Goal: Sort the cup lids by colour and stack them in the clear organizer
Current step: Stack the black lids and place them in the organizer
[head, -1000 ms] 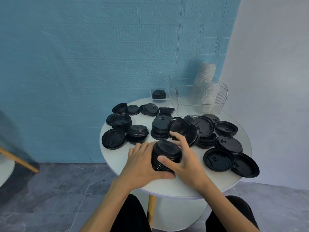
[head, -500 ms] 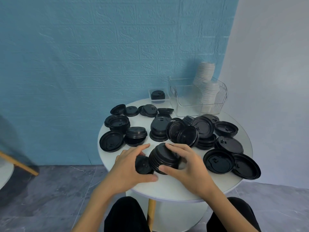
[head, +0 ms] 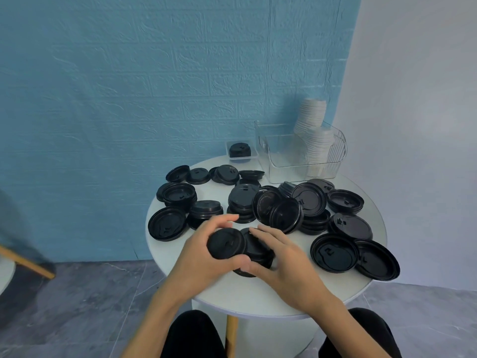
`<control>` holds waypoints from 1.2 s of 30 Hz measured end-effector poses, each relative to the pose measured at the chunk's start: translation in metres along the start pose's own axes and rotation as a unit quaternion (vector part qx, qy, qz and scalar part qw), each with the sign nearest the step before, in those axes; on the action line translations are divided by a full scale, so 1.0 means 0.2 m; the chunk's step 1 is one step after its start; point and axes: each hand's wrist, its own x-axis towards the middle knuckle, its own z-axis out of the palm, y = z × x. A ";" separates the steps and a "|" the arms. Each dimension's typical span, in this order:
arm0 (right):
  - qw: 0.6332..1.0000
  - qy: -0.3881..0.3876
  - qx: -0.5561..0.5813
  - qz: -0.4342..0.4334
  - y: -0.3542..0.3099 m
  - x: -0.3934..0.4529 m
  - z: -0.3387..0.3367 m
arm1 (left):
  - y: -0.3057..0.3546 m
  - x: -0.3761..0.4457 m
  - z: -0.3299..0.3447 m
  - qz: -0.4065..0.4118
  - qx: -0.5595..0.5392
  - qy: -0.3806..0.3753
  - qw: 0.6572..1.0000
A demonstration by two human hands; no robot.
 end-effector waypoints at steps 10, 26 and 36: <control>0.992 -0.038 -0.103 -0.061 -0.02 0.02 0.02 | -0.04 0.02 0.04 0.002 0.002 -0.029 1.000; 0.988 -0.008 0.157 0.006 0.03 0.01 0.02 | 0.01 0.10 0.18 0.029 0.020 -0.031 0.999; 0.996 0.028 0.079 -0.029 0.00 -0.03 -0.13 | -0.04 0.09 0.14 -0.012 -0.024 -0.056 0.998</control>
